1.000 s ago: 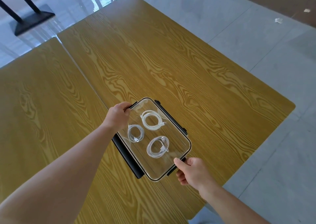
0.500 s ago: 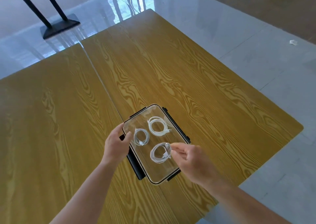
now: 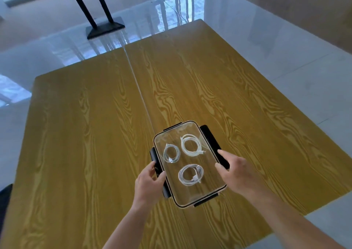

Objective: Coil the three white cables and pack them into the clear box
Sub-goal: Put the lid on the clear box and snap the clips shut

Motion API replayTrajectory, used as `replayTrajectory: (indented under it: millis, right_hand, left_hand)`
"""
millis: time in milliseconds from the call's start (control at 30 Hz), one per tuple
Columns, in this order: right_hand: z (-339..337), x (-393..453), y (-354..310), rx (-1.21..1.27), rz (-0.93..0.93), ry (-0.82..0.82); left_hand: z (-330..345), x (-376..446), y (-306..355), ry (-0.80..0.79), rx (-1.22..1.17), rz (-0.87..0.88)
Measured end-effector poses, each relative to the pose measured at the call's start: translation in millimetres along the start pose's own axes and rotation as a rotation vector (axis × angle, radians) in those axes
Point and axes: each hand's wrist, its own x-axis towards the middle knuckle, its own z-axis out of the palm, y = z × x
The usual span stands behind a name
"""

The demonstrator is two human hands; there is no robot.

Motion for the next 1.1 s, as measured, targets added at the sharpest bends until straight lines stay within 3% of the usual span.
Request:
replayTrajectory:
  millis: [267,567,1100]
  right_hand:
    - [3,17,6,-0.035,0.059,-0.041]
    - [17,27,18,0.197,0.116,0.015]
    - [22,37,27,0.353,0.202,-0.037]
  left_hand:
    - [13,-16,6,0.055,-0.081,-0.036]
    - [23,-19,0,0.108,-0.146,-0.063]
    - [26,-13,-1,0.128,-0.277,-0.152]
